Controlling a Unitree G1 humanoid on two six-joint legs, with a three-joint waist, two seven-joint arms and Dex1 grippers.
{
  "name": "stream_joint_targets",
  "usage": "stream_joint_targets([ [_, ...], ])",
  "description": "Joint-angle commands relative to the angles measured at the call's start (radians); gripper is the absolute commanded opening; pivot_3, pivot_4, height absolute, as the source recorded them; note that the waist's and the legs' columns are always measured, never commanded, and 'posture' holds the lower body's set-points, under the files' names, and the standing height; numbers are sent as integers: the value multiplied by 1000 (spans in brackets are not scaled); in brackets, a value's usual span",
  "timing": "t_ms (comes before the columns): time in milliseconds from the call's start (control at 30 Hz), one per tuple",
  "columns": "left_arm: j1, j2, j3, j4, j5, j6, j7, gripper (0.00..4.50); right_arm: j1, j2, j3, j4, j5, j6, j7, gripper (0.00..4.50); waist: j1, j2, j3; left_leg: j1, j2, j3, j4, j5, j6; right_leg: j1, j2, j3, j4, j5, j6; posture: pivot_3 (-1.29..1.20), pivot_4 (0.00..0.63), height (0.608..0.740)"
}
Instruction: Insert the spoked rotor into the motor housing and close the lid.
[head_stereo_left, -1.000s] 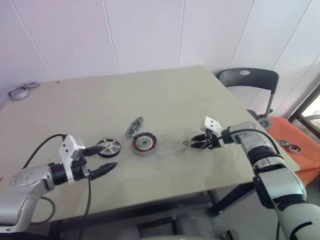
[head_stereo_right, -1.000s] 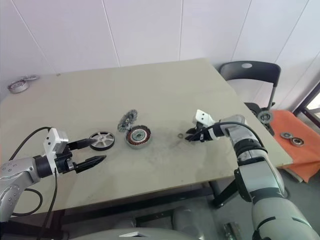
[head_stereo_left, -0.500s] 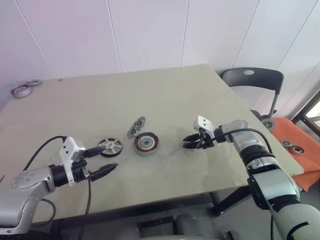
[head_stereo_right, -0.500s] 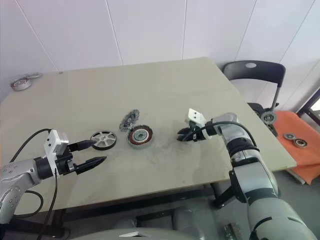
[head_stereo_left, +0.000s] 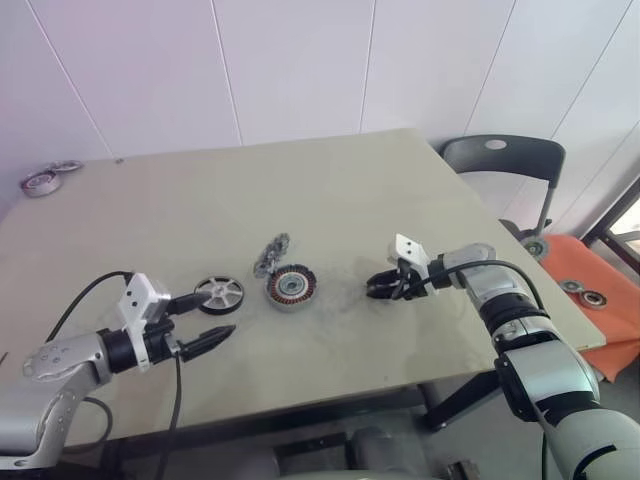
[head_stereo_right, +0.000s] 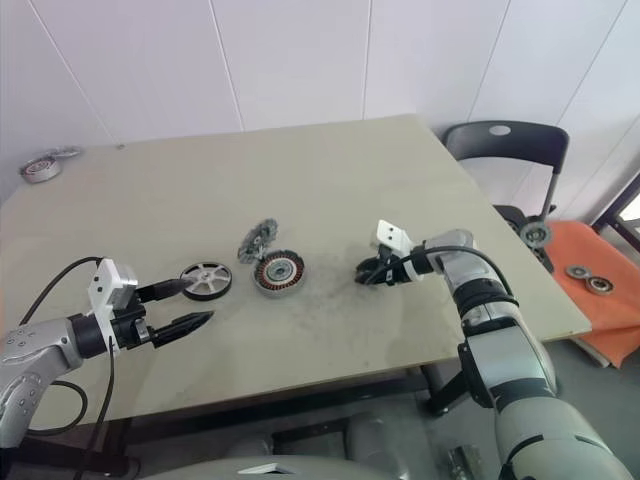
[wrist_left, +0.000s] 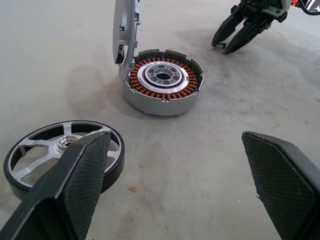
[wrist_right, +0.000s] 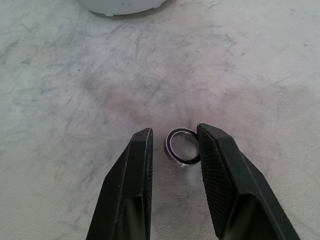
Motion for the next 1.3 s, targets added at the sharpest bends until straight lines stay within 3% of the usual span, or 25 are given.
stream_joint_targets([
  [33,-11,1,1,-33,4,-18,4,4500,1,10,1,6,-4,-10,-4,1406,0,0,0,0,0,0,0,0,0,0,0,0,0,0,0,0,0,740],
  [133,-8,0,-1,-34,3,-18,6,4500,-1,8,-2,12,-4,-17,-12,1406,0,0,0,0,0,0,0,0,0,0,0,0,0,0,0,0,0,740],
  [267,-8,-4,-6,-33,5,-20,7,4500,-3,8,-1,20,-8,-24,-19,2261,0,0,0,0,0,0,0,0,0,0,0,0,0,0,0,0,0,740],
  [1300,-14,-9,-14,-25,10,-31,17,4500,-10,-23,12,97,-40,-55,-32,2261,2,-1,-1,1,0,0,1,0,0,2,0,0,0,0,0,0,0,740],
])
